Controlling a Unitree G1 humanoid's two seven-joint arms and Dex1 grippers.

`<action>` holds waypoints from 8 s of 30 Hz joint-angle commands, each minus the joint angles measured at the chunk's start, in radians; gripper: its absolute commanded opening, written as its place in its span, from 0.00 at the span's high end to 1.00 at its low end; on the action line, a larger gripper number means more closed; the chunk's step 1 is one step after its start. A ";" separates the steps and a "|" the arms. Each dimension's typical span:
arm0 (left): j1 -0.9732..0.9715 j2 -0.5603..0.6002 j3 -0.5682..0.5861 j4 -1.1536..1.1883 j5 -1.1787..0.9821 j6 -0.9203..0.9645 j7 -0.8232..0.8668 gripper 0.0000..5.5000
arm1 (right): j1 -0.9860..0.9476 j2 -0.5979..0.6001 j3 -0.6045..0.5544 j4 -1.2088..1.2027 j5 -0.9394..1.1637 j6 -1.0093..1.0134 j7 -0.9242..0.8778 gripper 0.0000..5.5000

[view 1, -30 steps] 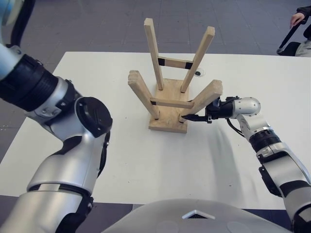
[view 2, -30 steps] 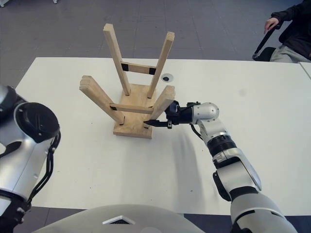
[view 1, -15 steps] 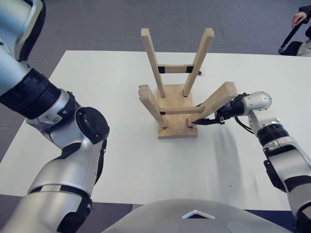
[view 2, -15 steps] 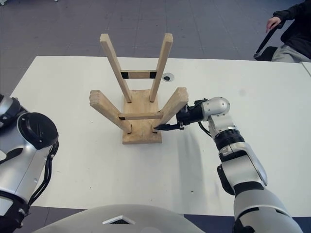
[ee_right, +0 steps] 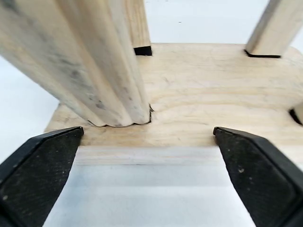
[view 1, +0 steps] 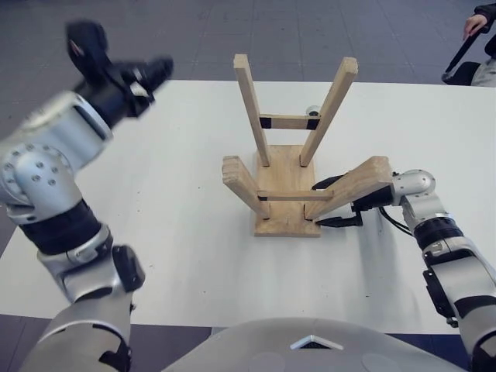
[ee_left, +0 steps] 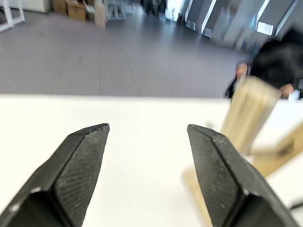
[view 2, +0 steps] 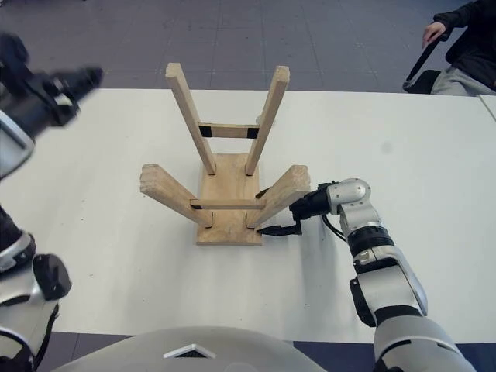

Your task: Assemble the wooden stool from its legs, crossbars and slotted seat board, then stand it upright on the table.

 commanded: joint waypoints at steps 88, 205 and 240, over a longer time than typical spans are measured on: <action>0.332 -0.422 -0.318 -0.558 -0.104 0.002 0.123 0.45 | 0.476 -0.086 -0.356 -1.762 0.780 1.507 -1.637 0.01; 0.372 -0.120 -0.553 -0.260 0.372 -0.179 -0.119 0.77 | -0.245 -0.096 -0.185 -0.054 -0.112 0.549 -0.156 0.00; 0.312 -0.070 -0.442 0.001 0.392 -0.483 -0.389 0.81 | -0.226 -0.099 -0.209 -0.150 -0.085 0.574 -0.128 0.00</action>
